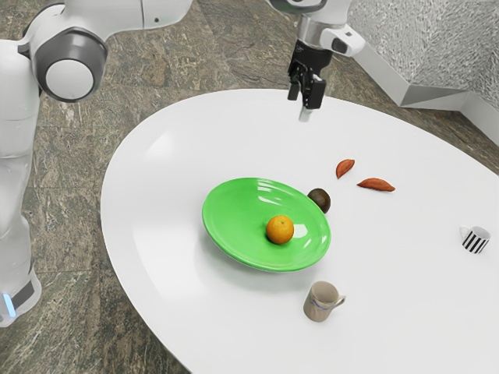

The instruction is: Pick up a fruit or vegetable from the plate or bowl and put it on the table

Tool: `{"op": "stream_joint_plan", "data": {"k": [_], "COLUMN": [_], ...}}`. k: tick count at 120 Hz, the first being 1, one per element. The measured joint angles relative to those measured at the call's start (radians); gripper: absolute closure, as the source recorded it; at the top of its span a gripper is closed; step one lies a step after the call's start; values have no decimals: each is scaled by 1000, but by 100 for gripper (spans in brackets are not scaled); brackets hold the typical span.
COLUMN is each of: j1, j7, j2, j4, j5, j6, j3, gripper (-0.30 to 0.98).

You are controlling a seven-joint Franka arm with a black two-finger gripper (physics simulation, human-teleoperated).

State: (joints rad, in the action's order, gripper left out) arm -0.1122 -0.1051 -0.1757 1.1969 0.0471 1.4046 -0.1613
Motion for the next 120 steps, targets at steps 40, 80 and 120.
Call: {"op": "stream_joint_plan", "data": {"k": [40, 80, 120], "j1": [1, -5, -11], "j7": [-17, -18, -33], "j2": [9, 429, 382], "j4": [-124, 401, 465], "j5": [-7, -43, -94], "j6": [-36, -48, 49], "j3": [1, 177, 242], "gripper": [0, 0, 0]}}
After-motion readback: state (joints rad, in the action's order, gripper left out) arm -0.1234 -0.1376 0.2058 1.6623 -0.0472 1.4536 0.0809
